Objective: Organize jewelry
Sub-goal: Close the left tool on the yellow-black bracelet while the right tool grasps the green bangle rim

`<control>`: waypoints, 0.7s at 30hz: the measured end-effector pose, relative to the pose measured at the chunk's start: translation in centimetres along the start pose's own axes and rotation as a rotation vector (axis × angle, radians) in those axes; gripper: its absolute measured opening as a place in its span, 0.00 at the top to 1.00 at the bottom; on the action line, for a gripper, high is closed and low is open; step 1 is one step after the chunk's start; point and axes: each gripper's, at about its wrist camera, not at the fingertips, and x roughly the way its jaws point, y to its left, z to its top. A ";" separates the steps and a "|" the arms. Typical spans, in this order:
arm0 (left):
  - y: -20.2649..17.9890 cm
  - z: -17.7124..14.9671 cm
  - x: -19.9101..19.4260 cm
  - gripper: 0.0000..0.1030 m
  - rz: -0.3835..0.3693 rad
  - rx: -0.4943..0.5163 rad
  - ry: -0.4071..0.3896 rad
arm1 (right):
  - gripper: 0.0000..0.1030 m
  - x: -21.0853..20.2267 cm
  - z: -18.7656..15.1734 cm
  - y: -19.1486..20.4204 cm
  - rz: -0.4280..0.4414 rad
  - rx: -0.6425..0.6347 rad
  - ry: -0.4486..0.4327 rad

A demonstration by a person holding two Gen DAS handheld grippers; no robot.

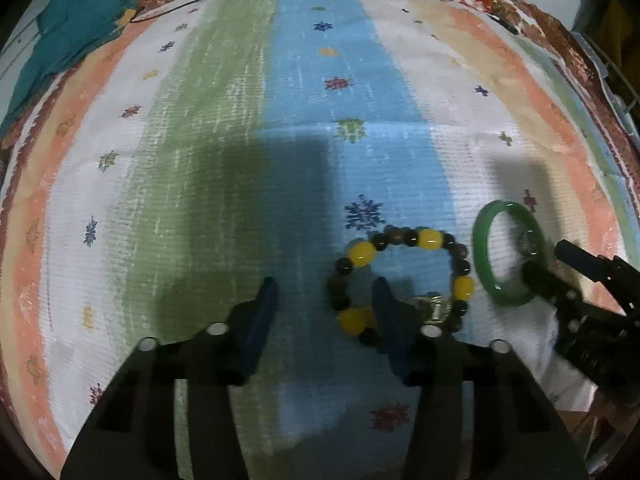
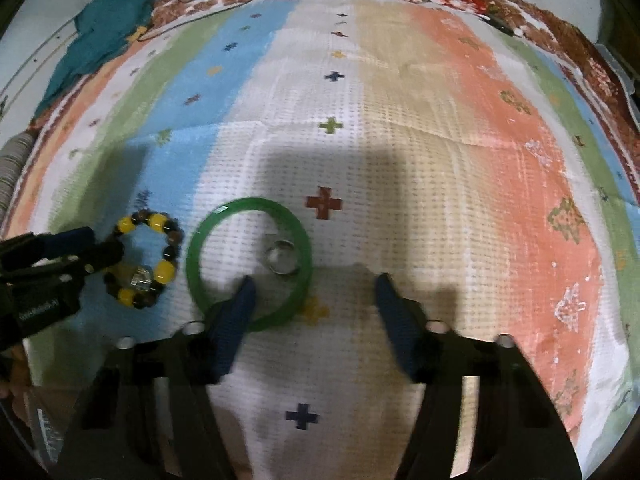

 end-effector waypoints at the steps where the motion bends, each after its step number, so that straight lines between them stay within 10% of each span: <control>1: 0.1 0.0 0.0 0.68 0.009 0.003 -0.002 | 0.53 0.0 0.0 -0.1 0.006 0.003 0.000; 5: 0.9 0.0 -0.1 0.91 -0.006 -0.015 0.003 | 0.89 -0.2 -0.1 -0.1 0.020 -0.007 0.001; 21: -2.0 -0.6 -6.3 0.91 -0.029 0.080 -0.156 | 0.92 -4.5 -0.9 1.3 0.018 -0.062 -0.115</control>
